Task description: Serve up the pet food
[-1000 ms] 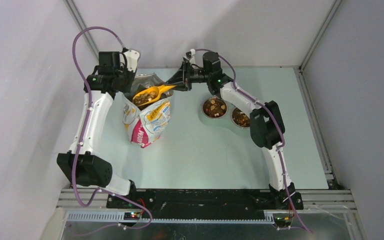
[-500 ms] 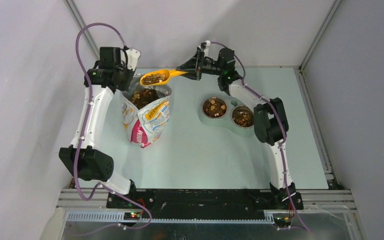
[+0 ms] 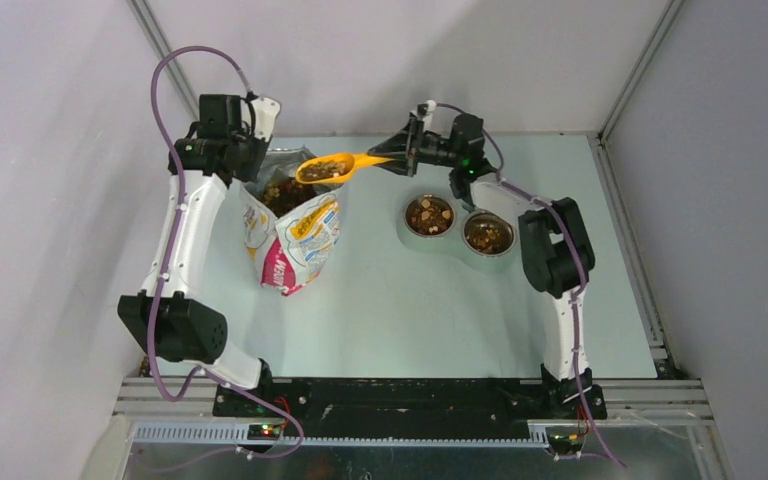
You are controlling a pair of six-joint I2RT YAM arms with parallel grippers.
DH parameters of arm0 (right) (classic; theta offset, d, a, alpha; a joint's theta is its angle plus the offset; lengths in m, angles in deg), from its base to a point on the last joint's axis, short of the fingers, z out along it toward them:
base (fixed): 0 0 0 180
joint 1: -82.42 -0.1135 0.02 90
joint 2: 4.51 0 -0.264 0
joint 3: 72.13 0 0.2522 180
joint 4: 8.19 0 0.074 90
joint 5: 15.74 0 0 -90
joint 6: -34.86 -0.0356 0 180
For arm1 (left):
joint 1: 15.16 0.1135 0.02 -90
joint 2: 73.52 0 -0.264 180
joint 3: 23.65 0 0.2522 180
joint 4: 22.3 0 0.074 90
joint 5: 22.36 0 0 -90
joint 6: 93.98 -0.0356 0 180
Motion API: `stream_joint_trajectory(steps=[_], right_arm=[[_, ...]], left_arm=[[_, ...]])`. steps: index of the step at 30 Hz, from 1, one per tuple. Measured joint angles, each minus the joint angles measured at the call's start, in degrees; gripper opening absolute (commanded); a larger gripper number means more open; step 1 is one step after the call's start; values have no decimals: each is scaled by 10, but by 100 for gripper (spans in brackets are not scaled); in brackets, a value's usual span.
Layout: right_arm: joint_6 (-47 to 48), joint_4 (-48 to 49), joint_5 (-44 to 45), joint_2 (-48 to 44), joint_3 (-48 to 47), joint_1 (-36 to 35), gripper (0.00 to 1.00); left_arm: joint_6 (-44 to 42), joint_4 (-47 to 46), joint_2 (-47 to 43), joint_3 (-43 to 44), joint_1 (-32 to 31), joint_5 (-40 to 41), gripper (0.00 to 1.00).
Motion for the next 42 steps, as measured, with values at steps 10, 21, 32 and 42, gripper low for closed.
stream_joint_trajectory(steps=[10, 21, 32, 42], right_arm=[[42, 7, -3, -165, 149, 87, 0], [126, -62, 0, -336, 294, 217, 0], [134, -92, -5, -441, 448, 371, 0], [137, -91, -24, -448, 496, 427, 0]], left_arm=[[2, -3, -2, -3, 3, -5, 0], [6, -11, -7, -10, 6, -12, 0], [6, -23, -11, -19, 9, -24, 0], [6, -25, -1, -14, 10, -28, 0]])
